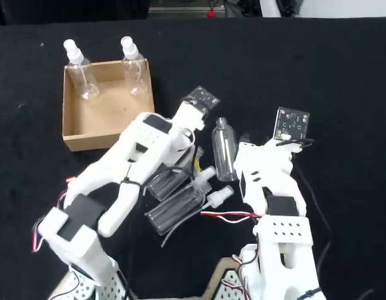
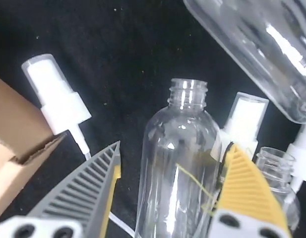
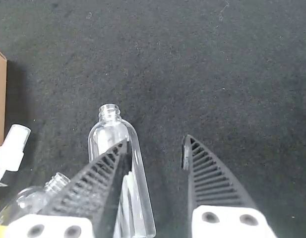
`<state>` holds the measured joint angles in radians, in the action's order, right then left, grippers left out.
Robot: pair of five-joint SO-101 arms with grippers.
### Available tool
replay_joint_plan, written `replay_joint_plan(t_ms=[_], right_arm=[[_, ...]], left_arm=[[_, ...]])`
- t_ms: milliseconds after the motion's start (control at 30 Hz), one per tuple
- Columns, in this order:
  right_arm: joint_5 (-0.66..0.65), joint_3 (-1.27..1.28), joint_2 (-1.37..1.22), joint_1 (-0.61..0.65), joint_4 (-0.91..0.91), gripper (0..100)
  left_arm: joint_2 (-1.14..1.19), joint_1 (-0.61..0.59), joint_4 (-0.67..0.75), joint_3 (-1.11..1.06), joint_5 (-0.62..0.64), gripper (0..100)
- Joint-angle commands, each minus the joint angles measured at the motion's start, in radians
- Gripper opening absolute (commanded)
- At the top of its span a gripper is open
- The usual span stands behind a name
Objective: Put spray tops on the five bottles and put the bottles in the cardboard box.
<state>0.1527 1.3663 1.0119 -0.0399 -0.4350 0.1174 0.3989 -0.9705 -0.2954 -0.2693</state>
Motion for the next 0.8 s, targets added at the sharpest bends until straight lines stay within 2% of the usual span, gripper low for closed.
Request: replay_joint_plan(t_ms=[0, 167, 500, 767], right_arm=[[-0.002, -0.036, 0.013, -0.008, 0.031, 16.7], [-0.002, -0.035, 0.013, -0.011, 0.031, 16.7], [-0.002, -0.035, 0.013, -0.011, 0.031, 16.7], [-0.002, -0.035, 0.013, -0.009, 0.031, 16.7]], left_arm=[[0.072, 0.001, -0.132, 0.213, 0.049, 31], [0.166, 0.005, -0.147, 0.288, 0.055, 31], [0.212, 0.001, -0.117, 0.28, 0.051, 31], [0.207, 0.012, -0.123, 0.285, 0.049, 14]])
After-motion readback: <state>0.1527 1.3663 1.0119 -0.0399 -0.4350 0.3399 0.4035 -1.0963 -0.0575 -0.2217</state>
